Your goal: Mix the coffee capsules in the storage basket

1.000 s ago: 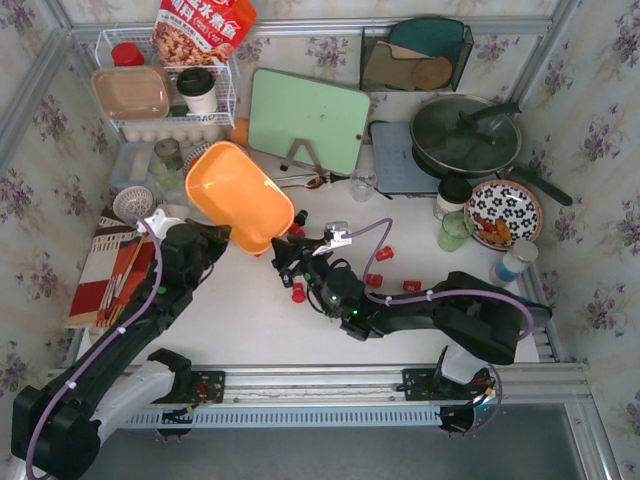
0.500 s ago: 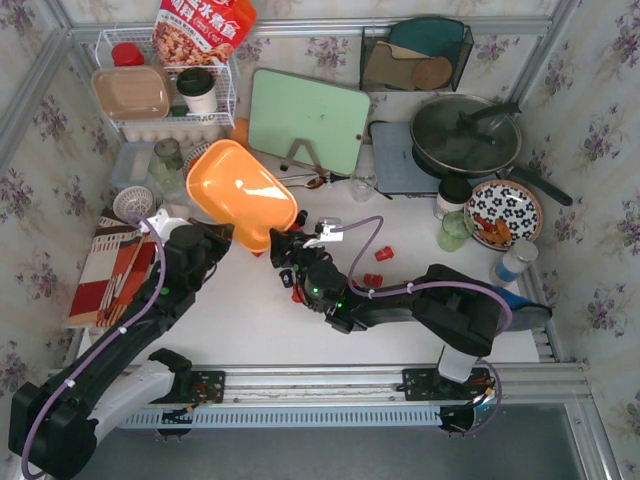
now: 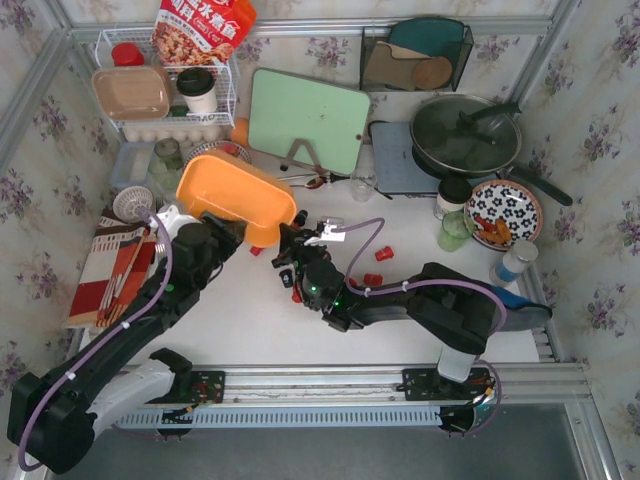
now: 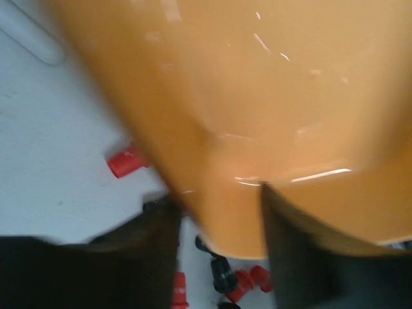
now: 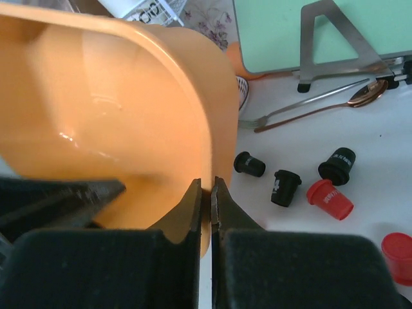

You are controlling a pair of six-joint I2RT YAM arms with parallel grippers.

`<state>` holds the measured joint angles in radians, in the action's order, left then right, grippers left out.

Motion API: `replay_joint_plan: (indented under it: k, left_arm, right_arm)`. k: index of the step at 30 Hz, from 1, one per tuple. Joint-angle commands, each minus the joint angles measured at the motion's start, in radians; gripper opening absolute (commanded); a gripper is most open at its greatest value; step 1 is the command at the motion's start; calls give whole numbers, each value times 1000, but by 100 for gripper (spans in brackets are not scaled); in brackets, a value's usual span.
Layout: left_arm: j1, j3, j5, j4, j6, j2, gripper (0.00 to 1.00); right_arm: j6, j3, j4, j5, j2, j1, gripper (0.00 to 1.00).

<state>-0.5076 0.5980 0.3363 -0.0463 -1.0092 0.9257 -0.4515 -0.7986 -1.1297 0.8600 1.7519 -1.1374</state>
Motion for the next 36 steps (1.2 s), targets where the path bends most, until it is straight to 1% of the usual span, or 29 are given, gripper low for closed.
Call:
replay_joint_plan:
  k: [1, 2, 4, 8, 12, 16, 18, 22, 24, 26, 27, 30, 31, 32, 34, 36]
  left_arm:
    - [-2, 47, -45, -4, 25, 5, 66]
    - [-2, 57, -49, 11, 34, 5, 69]
    - [-3, 68, -60, 30, 48, -4, 72]
    - [-5, 76, -72, 71, 70, -37, 73]
    - [-7, 106, -92, 158, 147, -81, 73]
    - [-6, 138, -82, 275, 254, -141, 73]
    - [-6, 148, -56, 332, 295, -184, 72]
    - [-6, 191, 19, 424, 397, -264, 72]
    - [-6, 234, 62, 474, 464, -297, 72]
    - [-6, 288, 97, 524, 543, -320, 72]
    - [-7, 315, 109, 546, 592, -328, 72]
    - [-6, 383, 135, 579, 702, -335, 74]
    - [-5, 399, 140, 592, 734, -333, 74]
    - [-5, 410, 142, 603, 771, -330, 74]
    - [-6, 417, 153, 607, 833, -324, 75]
    - [-6, 414, 167, 611, 865, -318, 75]
  right_arm:
    - [41, -1, -33, 3, 10, -4, 0]
    - [48, 2, -41, 11, 13, -3, 0]
    - [71, 7, -69, 31, 18, -4, 0]
    - [156, 8, -106, 86, 23, 2, 0]
    - [222, 20, -88, 125, -2, 40, 0]
    - [181, 102, -24, 123, -95, 128, 0]
    - [121, 146, 58, 101, -168, 182, 0]
    - [-1, 201, 318, -13, -320, 308, 0]
    - [-9, 214, 456, -92, -386, 378, 0]
    - [11, 215, 581, -164, -452, 443, 0]
    - [29, 209, 646, -223, -480, 478, 0]
    - [102, 190, 794, -341, -535, 562, 0]
    - [125, 187, 831, -382, -549, 583, 0]
    - [145, 187, 856, -409, -563, 636, 0]
    - [186, 202, 873, -458, -582, 686, 0]
    - [215, 212, 870, -569, -588, 754, 0]
